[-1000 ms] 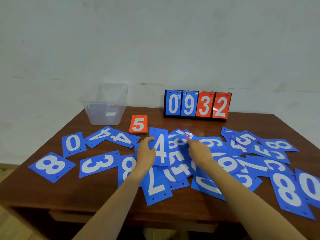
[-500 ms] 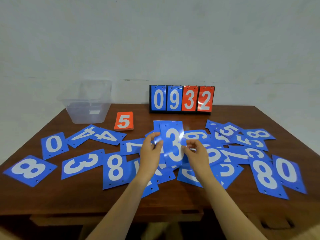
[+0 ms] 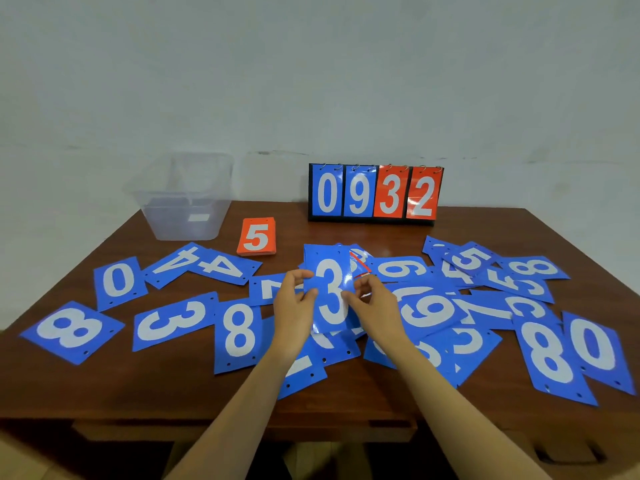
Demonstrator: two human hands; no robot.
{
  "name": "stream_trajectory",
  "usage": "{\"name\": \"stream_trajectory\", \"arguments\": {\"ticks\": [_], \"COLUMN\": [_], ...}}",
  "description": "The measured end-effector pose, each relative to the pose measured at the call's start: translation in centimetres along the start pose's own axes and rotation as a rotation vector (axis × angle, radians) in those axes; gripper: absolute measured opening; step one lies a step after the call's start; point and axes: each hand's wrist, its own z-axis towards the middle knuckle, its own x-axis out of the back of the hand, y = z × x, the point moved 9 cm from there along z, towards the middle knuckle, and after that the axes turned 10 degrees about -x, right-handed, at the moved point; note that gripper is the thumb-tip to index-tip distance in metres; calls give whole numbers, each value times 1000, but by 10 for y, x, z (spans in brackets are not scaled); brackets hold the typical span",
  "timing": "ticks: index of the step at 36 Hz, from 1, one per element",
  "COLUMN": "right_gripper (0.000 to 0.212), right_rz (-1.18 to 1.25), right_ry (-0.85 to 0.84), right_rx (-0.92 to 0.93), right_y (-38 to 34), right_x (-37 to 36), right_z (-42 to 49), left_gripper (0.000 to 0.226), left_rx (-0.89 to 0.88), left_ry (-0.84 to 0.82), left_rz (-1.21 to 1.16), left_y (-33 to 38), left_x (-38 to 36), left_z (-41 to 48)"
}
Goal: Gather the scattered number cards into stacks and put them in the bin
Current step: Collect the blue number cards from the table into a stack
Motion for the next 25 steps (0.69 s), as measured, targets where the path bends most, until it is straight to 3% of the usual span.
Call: {"name": "stream_trajectory", "arguments": {"ticks": [6, 11, 14, 17, 20, 22, 25], "right_gripper": [7, 36, 38, 55, 84, 86, 74], "right_rz": [-243, -443, -518, -659, -782, -790, -903], "right_ry": [-32, -82, -115, -167, -163, -200, -429], "right_rx": [-42, -170, -256, -293, -182, -37, 102], "right_y": [0, 9, 12, 15, 10, -2, 1], "right_x": [-7, -7, -10, -20, -33, -46, -73], "right_z": [55, 104, 127, 144, 149, 143, 132], "left_gripper": [25, 29, 32, 33, 34, 34, 35], "left_rx": [25, 43, 77, 107, 123, 130, 121], "left_ry": [14, 13, 7, -6, -1, 7, 21], "left_rz": [100, 134, 150, 180, 200, 203, 248], "left_y": [-7, -13, -21, -28, -36, -41, -43], "left_x": [4, 6, 5, 3, 4, 8, 12], "left_z": [28, 47, 57, 65, 71, 75, 78]}}
